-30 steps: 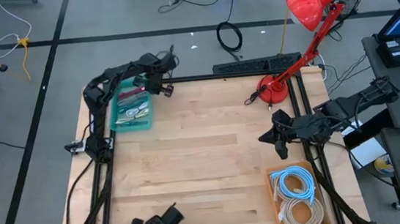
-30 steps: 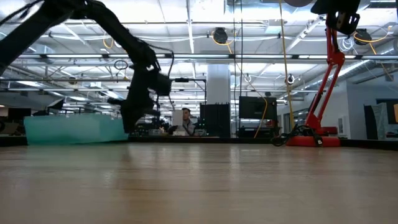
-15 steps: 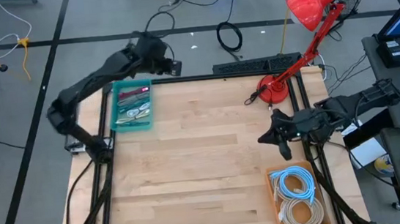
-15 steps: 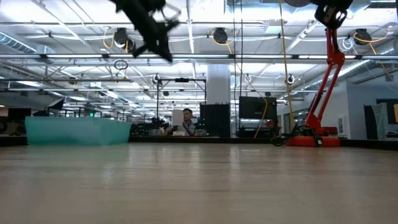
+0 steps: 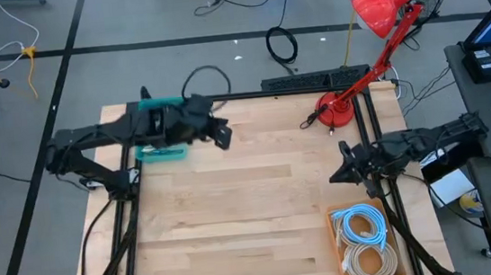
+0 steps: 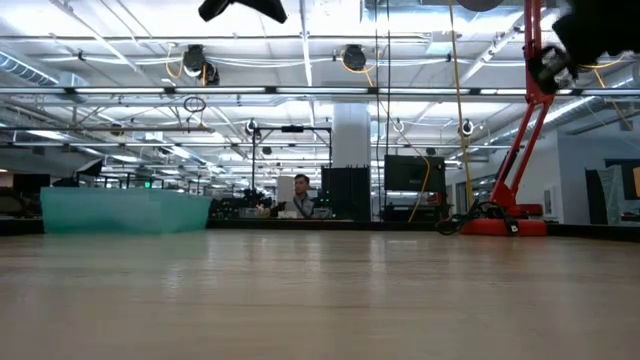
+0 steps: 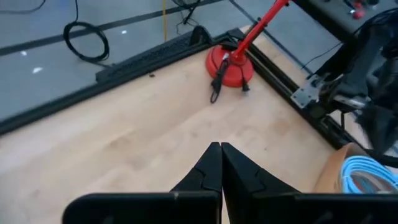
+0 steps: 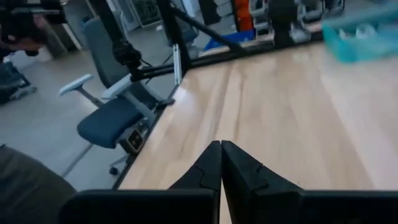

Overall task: Pick & Place USB Port
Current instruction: Return to Home Position

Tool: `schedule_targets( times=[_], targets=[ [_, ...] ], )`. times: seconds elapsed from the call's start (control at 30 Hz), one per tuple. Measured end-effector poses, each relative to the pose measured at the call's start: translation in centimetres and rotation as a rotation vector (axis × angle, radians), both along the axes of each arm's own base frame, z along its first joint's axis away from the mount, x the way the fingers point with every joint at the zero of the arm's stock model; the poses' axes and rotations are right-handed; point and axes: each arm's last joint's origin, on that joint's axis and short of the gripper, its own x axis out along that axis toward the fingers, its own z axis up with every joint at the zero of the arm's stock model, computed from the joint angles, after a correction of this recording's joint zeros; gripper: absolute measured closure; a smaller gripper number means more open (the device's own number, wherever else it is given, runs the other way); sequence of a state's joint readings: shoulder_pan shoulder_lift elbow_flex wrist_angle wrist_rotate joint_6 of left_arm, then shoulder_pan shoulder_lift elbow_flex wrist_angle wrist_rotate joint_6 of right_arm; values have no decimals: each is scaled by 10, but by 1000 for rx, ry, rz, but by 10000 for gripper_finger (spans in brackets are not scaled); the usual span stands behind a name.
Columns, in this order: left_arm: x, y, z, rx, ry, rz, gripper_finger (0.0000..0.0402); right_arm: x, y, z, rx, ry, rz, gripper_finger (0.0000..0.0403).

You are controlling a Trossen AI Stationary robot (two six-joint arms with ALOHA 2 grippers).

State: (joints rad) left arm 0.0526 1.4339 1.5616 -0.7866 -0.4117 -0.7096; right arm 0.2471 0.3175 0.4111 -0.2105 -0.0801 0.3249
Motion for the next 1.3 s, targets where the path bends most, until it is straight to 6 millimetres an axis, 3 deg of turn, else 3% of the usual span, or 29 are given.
schedule_targets(
  times=[0.23, 0.4, 0.7, 0.97, 1.1, 1.3],
  targets=[
    [18, -19, -14, -47, -10, 26, 401, -11, -8, -43, 77, 10, -72, 403],
    [28, -17, -19, -54, -26, 38, 401, -14, -17, -64, 84, 49, -297, 403],
    [36, -15, -26, -72, -28, 29, 401, -15, -23, -65, 52, 13, -383, 403],
    [40, -15, -30, -119, -33, 20, 402, -8, -21, -82, 67, -19, -291, 403],
    [40, -16, -30, -131, -39, 26, 402, -6, -22, -69, 99, -163, -280, 403],
    [40, -17, -30, -150, -44, 20, 401, -6, -26, -67, 72, -190, -307, 403]
  ],
)
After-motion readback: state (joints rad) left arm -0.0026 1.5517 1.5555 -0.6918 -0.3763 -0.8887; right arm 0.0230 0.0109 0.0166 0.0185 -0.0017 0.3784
